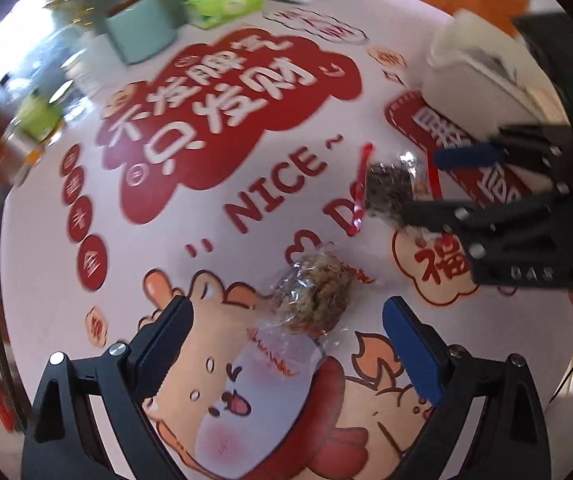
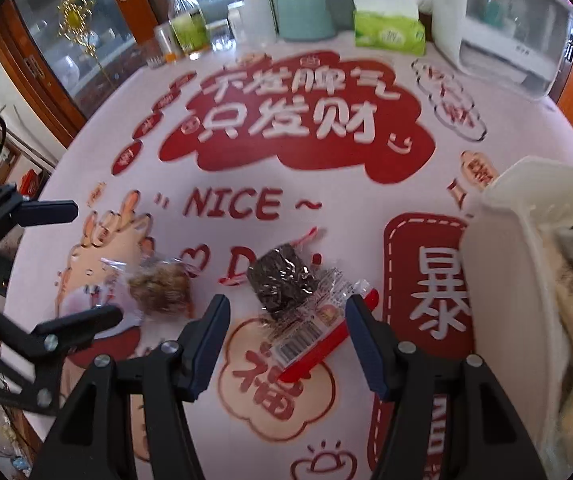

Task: Organize snacks
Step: 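Grasp the clear nut packet with the left tool while the right tool grasps the dark packet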

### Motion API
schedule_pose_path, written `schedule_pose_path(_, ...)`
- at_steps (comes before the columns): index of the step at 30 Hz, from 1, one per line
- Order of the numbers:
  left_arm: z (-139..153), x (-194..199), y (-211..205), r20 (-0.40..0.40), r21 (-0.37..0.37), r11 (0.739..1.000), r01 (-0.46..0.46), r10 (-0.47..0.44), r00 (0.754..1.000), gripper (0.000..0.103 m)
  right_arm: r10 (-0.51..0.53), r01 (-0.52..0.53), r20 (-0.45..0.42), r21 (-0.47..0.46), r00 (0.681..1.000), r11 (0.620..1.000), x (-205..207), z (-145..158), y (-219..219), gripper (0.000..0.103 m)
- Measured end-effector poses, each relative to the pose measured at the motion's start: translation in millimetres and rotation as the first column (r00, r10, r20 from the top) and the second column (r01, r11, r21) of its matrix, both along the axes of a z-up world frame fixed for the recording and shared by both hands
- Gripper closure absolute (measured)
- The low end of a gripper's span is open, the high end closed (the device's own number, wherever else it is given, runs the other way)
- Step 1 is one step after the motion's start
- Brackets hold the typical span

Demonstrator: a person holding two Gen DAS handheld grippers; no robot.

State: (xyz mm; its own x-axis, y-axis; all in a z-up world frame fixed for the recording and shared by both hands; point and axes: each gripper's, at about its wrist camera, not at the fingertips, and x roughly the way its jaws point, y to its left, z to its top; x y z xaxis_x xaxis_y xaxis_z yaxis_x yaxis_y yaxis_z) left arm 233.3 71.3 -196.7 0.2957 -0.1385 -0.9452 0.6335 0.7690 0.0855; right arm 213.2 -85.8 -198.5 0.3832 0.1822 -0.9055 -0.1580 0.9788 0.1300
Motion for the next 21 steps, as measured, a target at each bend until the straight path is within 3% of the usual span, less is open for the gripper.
schedule_pose_path(11, -33, 16, -11, -0.079, 0.028, 0.998, 0.048, -0.046, 0.996, 0.009, 0.075, -0.075, -0.010, -0.004, 0.997, 0.997, 14, -21, 14, 0.044)
schedule_pose_path(14, -41, 23, -8, -0.112, 0.022, 1.000, 0.022, -0.019, 0.993, 0.020, 0.089, -0.089, -0.002, -0.014, 0.996, 0.996, 13, -22, 17, 0.046)
schedule_pose_path(17, -46, 29, -3, -0.152, 0.001, 1.000, -0.018, 0.018, 0.988, 0.055, 0.098, -0.098, -0.002, 0.002, 0.995, 0.995, 12, -22, 18, 0.055)
schedule_pose_path(18, -45, 30, -2, -0.147, -0.009, 0.999, -0.033, 0.031, 0.989, 0.061, 0.105, -0.105, -0.007, 0.012, 0.994, 0.994, 12, -23, 19, 0.070)
schedule_pose_path(19, -44, 32, 1, -0.149, -0.018, 0.998, -0.054, 0.051, 0.988, 0.061, 0.112, -0.112, -0.013, 0.011, 0.994, 0.994, 12, -23, 20, 0.077)
schedule_pose_path(21, -45, 35, 5, -0.153, -0.035, 0.995, -0.093, 0.087, 0.984, 0.062, 0.115, -0.115, -0.008, -0.008, 0.993, 0.993, 11, -24, 23, 0.084)
